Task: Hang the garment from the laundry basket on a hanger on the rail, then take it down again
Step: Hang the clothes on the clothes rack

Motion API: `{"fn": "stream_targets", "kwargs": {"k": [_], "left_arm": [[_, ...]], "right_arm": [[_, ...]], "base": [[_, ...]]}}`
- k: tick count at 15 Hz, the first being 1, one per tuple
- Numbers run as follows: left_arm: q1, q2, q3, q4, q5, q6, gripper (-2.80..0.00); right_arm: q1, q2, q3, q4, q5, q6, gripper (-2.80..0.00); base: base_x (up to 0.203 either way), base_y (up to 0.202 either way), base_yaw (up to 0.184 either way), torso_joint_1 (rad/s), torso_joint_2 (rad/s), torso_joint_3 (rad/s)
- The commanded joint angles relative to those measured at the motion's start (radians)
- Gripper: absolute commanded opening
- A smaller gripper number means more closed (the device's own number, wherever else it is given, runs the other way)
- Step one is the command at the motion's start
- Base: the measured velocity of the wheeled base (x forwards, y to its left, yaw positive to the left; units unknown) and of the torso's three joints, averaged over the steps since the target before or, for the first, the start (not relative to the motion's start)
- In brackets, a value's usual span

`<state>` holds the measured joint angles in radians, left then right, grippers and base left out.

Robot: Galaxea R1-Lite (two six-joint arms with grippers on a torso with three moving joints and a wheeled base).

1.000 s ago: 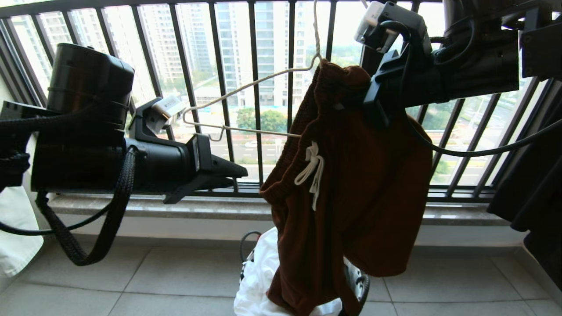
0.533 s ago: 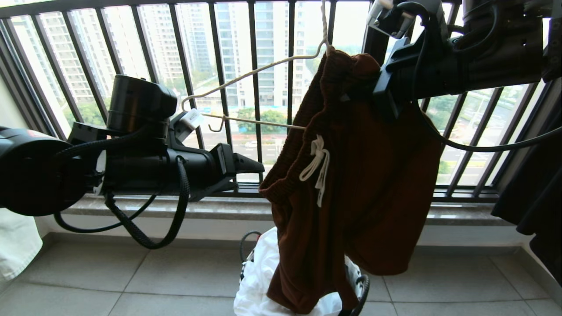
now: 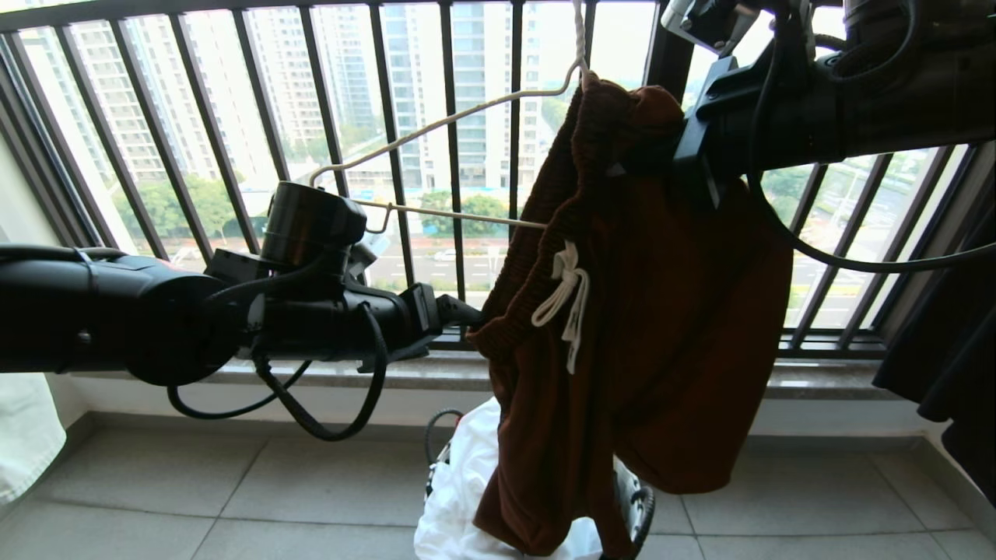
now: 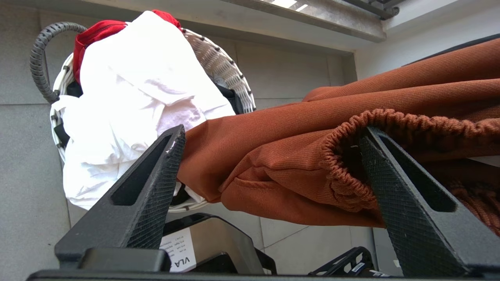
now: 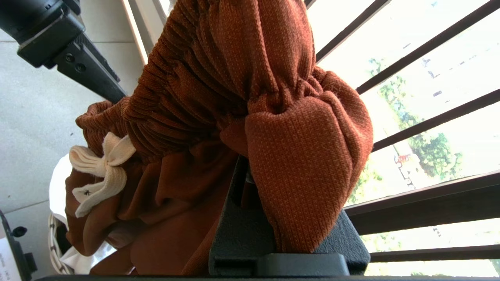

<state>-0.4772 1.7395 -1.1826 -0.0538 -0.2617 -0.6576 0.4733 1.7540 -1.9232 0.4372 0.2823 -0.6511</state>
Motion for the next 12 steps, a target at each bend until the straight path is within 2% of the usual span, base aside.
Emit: {"fn": "stream_targets", "kwargs": {"k": [1,6,10,12], "left_arm": [[-0.001,0.025,0.0,-0.001,-0.002,-0.005,0.0],[-0.012,0.001,0.013,-0.004,-0.038,-0.008,0.0],[-0.012,-0.057,0.052,-0.006,-0.156,-0.002,0.0],[-0.012,-0.054,0.061,-0.006,-0.173,0.006,0.0]], "right_arm": [[0.011,-0.012,0.001,0.003,0.001,-0.004,-2.8],[0.018,-0.013,0.003,0.001,0.001,-0.002,-2.8],[0.018,-0.014,0.003,0.002,0.001,-0.002,-2.8],[0.022,-0.016,0.003,0.003,0.001,-0.002,-2.8]], "base": [[0.0,0.0,0.0,0.0,0.0,0.0],[0.0,0.0,0.0,0.0,0.0,0.0],[0.0,0.0,0.0,0.0,0.0,0.0],[0.0,0.0,0.0,0.0,0.0,0.0]]}}
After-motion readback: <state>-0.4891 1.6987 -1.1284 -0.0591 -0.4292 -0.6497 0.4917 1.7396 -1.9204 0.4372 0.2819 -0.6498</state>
